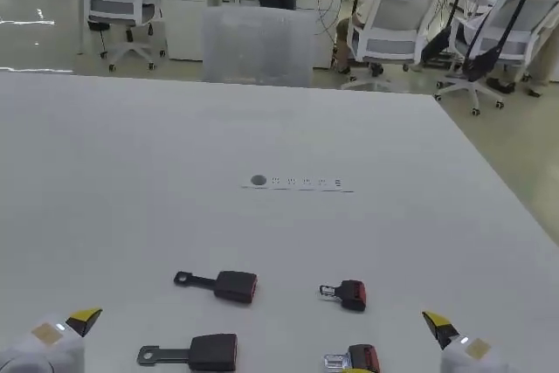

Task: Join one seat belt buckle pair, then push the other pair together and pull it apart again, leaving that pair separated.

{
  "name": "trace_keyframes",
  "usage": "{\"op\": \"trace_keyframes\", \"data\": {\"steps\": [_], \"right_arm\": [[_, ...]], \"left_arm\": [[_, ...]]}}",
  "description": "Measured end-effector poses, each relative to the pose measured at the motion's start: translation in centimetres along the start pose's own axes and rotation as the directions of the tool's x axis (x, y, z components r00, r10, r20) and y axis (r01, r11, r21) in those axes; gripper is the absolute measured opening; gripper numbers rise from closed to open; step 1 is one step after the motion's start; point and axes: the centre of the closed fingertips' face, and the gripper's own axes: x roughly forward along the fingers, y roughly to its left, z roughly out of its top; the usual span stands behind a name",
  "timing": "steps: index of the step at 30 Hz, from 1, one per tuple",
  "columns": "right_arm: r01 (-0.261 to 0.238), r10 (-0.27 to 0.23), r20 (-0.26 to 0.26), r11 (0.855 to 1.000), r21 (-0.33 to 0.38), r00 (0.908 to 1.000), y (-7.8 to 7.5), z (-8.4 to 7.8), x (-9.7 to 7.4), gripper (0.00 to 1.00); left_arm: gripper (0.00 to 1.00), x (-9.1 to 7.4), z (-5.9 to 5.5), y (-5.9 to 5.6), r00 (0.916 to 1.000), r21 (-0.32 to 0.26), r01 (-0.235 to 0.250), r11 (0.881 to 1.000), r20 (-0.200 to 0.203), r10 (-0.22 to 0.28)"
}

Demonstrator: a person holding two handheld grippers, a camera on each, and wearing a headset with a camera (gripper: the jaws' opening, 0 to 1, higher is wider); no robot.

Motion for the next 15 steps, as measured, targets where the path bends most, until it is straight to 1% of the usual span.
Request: {"op": "trace_keyframes", "data": {"steps": [4,12,15], "right_arm": [[-0.002,0.002,-0.002,1.000,0.000,1.0000,0.12,-0.01,0.22,1.00],[-0.002,0.002,0.005,1.000,0.007,1.0000,0.01,0.42,0.34,1.00],[-0.007,0.007,0.010,1.000,0.024,0.9999,0.19,0.46,0.46,1.00]], "left_arm": [[1.00,-0.02,0.12,0.09,0.9999,-0.010,0.005,1.000,0.009,-0.005],[1.00,-0.12,0.24,0.53,0.9999,-0.025,-0.002,1.000,0.016,0.003],[1.00,-0.12,0.29,0.49,0.9999,-0.027,0.000,1.000,0.017,0.001]]}}
